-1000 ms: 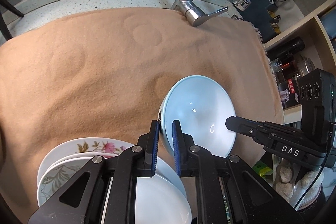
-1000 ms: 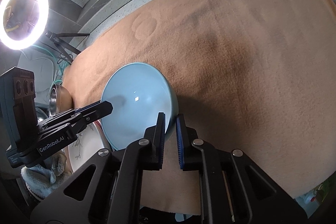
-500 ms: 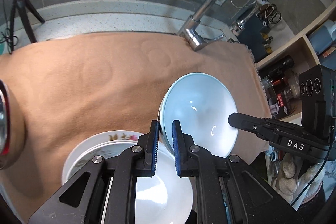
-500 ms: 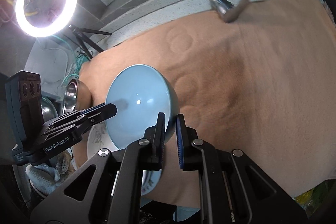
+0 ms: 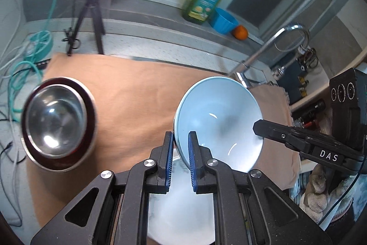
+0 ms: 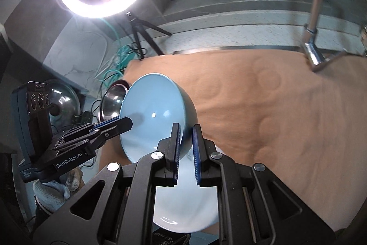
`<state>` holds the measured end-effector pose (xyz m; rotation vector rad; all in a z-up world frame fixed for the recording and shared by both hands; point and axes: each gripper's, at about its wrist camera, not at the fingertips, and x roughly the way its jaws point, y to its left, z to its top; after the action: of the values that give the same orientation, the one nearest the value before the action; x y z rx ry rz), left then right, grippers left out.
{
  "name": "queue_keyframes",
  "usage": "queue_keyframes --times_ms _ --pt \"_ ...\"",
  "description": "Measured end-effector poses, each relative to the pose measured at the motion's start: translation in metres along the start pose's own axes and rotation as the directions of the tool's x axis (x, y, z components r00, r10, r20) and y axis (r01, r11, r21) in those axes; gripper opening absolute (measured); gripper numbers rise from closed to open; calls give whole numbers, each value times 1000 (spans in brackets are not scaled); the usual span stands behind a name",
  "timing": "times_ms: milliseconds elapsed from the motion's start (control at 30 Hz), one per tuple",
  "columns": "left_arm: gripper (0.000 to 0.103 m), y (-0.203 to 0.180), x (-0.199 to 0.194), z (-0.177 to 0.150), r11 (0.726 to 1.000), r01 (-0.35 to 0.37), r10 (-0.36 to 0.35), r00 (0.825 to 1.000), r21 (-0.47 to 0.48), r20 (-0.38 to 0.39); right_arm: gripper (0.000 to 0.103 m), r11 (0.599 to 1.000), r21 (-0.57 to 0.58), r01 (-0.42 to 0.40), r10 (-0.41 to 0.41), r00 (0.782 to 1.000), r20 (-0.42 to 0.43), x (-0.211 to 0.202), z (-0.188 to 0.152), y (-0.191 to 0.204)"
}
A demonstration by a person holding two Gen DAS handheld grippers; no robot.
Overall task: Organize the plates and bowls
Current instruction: 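Lift the blue-white bowl and carry it to the nested steel bowls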
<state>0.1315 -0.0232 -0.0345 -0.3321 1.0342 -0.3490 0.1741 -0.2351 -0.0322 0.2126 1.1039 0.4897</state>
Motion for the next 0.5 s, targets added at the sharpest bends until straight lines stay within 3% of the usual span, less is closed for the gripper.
queue_keyframes --times_ms 500 --pt "11 90 -42 -3 981 -108 119 991 -164 61 10 989 -119 -87 79 994 -77 67 27 90"
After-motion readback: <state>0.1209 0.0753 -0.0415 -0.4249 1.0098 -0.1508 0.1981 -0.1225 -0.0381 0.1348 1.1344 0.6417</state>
